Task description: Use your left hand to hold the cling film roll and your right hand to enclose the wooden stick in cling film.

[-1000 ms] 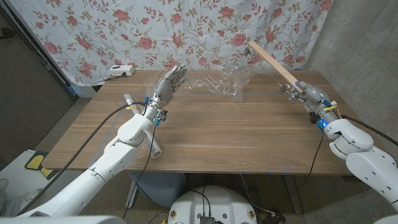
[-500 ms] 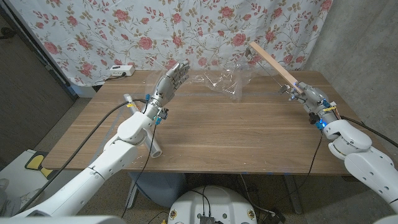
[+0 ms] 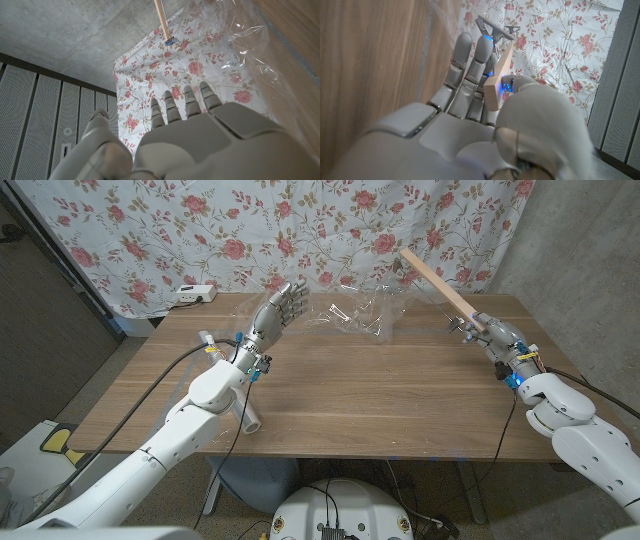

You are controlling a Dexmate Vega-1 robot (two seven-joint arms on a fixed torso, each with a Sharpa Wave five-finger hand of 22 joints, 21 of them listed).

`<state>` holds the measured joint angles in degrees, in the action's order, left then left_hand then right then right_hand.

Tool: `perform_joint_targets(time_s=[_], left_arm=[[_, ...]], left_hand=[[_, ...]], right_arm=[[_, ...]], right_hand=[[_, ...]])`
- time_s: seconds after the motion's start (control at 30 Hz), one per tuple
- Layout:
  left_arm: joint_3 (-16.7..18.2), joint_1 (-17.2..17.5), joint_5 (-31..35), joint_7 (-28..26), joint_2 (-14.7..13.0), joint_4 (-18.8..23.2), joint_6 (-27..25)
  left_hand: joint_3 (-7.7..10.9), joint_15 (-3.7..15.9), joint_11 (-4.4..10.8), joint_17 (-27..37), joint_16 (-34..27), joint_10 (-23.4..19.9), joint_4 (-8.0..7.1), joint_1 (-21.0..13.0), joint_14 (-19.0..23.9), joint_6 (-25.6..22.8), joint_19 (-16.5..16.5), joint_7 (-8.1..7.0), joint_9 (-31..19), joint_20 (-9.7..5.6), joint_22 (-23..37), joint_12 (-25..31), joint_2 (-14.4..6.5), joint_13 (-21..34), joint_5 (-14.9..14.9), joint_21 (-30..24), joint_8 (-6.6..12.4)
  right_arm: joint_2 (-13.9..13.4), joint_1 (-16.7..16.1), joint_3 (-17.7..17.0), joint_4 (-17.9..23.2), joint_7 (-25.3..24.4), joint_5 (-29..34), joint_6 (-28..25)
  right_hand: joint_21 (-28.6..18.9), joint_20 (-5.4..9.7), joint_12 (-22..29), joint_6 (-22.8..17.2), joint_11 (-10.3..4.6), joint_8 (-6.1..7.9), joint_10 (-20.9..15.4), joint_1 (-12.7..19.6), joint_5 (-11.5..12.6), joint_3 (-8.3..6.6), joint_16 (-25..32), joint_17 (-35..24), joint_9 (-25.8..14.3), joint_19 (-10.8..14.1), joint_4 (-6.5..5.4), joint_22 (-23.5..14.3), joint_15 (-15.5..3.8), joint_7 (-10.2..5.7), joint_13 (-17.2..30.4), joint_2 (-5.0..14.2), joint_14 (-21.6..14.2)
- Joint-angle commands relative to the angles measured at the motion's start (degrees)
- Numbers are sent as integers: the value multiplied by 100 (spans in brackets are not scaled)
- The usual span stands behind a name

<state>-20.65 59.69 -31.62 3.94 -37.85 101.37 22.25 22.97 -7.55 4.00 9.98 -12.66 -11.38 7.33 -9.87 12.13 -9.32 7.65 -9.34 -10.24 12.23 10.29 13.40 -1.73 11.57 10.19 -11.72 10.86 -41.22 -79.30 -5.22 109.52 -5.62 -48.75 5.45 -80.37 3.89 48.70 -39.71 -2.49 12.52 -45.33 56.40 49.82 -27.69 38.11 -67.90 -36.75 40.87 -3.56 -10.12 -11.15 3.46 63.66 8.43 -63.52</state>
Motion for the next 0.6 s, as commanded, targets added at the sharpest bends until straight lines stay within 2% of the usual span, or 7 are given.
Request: perform_joint_targets(time_s=[0.03, 0.13, 0.23, 0.3, 0.33, 0.43, 0.6], left_arm=[[-43, 26, -44, 18, 3, -3, -65], [-52, 20, -38, 56, -31, 18, -83], [-46, 32, 78, -27, -69, 66, -115], [-25, 92, 265, -244, -41, 135, -94], [-31, 74, 175, -142, -78, 140, -132], [-43, 47, 75, -14, -134, 128, -198], [-64, 56, 79, 48, -212, 184, -268]], left_hand=[[-21, 8, -8, 28, -83, -64, 0, 76, 367, -27, 125, -74, -23, 14, 29, 1, 1, 11, 7, -64, 16], [-20, 20, -8, 26, -84, -76, 3, 76, 408, -44, 153, -84, -23, 14, 29, 4, 3, 10, 8, -70, 21], [-12, 29, 89, 22, -33, -341, 18, 68, 431, -80, 248, -94, -21, 17, 29, 92, 4, 7, 10, -85, 30], [-1, -35, 117, 20, -7, -471, 24, 61, 445, -113, 298, -160, -19, 19, 27, 129, -10, 3, 15, -91, 36], [29, -77, 198, 18, 33, -578, 26, 42, 431, -144, 350, -202, -17, 22, 23, 149, -59, -4, 21, -90, 40], [67, -252, 210, 16, 143, -627, 31, 17, 234, -162, 399, -208, -14, 29, 13, 134, -118, -13, 27, -74, 33], [98, -305, 243, 17, 161, -588, 31, -1, 203, -140, 401, -251, -12, 34, 6, 94, -168, -18, 30, -51, 16]], right_arm=[[-30, 9, 46, 20, -37, -5, -5], [-37, 9, 51, 18, -39, -5, -7], [-41, 14, 59, 6, -40, -9, -10], [-48, 23, 63, -35, -3, -19, -2], [-52, 26, 65, -46, 5, -21, -3], [-58, 31, 74, -72, 23, -18, 8], [-76, 35, 90, -94, 34, -17, 3]], right_hand=[[-61, 333, 5, -726, -485, 20, -511, -80, 40, -1413, -15, -21, -16, -21, 898, 0, -153, -698, 467, 145, -48], [-73, 326, 39, -738, -485, 22, -493, -91, 39, -1424, -11, -24, -14, -23, 900, 1, -153, -704, 538, 143, -58], [-83, 327, 18, -733, -487, 24, -520, -103, 40, -1439, -24, -14, -21, -30, 901, 3, -152, -712, 486, 144, -43], [-87, 327, 15, -741, -497, 25, -517, -110, 41, -1448, -35, 1, -20, -27, 905, 6, -155, -709, 486, 141, -39], [-87, 330, 26, -740, -499, 24, -508, -112, 41, -1450, -35, 1, -18, -31, 906, 6, -155, -703, 510, 140, -41], [-92, 336, 9, -742, -497, 28, -529, -122, 42, -1465, -35, 3, -25, -22, 908, 10, -155, -708, 477, 140, -47], [-94, 352, 20, -738, -501, 17, -521, -142, 45, -1493, -50, 24, -12, -16, 915, 15, -158, -704, 505, 137, -52]])
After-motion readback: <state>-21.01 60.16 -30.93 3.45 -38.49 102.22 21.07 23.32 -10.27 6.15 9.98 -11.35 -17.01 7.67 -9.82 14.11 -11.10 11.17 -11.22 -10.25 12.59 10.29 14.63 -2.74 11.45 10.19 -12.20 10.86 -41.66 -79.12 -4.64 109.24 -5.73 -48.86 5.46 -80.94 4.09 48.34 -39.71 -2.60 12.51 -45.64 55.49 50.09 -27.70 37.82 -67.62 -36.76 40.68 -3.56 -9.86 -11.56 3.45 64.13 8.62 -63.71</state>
